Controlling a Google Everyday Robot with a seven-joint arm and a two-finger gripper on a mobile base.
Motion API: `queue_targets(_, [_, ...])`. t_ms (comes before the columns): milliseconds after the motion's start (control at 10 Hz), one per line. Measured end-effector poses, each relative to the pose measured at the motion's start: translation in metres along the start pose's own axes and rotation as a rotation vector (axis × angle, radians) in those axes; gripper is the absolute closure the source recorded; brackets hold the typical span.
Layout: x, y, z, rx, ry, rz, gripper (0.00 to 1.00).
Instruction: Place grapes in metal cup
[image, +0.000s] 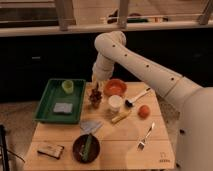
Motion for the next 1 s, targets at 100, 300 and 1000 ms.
queue_targets(100, [0.002,0.000,-0.004,0.003,0.003,-0.005,1.00])
queue_targets(300, [0.008,0.006,-0.028,0.011,0.010,-0.027,1.00])
queue_targets(1000, [0.032,0.001,-0.035,0.017,-0.011,-0.064,1.00])
